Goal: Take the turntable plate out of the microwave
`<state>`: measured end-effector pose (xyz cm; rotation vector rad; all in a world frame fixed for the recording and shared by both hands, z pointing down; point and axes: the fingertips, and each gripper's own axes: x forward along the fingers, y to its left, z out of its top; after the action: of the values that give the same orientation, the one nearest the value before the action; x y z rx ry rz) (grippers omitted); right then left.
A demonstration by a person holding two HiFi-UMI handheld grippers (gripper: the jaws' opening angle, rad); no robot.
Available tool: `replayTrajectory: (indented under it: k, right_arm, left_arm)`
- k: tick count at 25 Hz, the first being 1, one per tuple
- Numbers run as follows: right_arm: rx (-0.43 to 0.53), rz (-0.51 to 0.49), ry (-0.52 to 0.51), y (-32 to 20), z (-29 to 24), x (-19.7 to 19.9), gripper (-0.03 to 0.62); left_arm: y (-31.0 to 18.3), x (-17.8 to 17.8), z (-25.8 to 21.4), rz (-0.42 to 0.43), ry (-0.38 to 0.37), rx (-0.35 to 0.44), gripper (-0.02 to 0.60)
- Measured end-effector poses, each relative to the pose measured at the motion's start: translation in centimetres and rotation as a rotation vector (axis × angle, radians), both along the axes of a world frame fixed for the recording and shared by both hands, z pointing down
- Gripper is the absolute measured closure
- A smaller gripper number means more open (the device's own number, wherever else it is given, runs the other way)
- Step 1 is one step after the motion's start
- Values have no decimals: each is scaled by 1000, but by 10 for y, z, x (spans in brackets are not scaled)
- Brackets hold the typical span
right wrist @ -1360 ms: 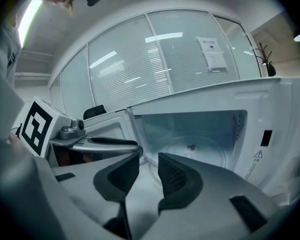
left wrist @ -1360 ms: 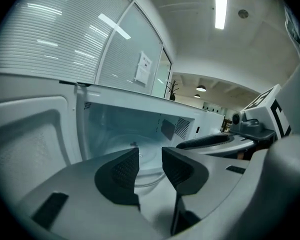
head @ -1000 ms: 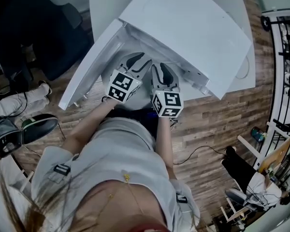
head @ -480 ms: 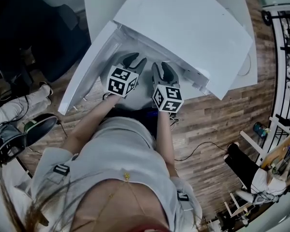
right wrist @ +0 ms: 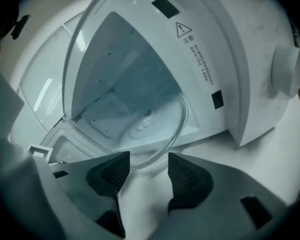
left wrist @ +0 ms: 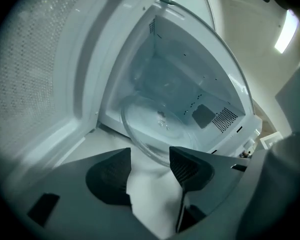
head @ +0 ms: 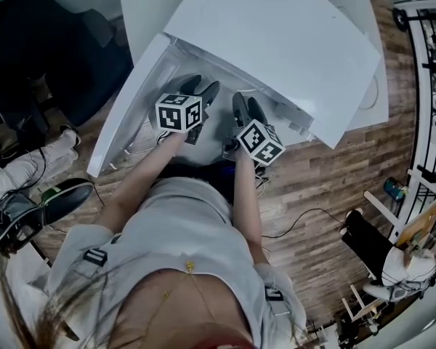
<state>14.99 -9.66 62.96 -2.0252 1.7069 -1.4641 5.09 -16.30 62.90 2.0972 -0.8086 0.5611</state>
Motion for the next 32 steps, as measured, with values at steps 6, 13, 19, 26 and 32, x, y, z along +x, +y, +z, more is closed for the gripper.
replayTrajectory:
  k: [6,13,19,26,32]
  right_arm:
    - [17,18,-119,-15,15,-1,345]
    - [60,70,-250,-28,23,2,369]
    - [95,62,-270,-29,24,2,459]
    - [117,47,-260,-22,18,-2,470]
    - [110,25,-242,-10,16,-11,467]
  left_arm:
    - [-3,16,10,-9,53,-66,339]
    - [-15,23,21,-97,143,-165,341]
    - [-15,27,21,-113,205,-206,403]
    - [-6,21,17,-107,231,-221,419]
    - [8,11,14,-113,228,-231,420]
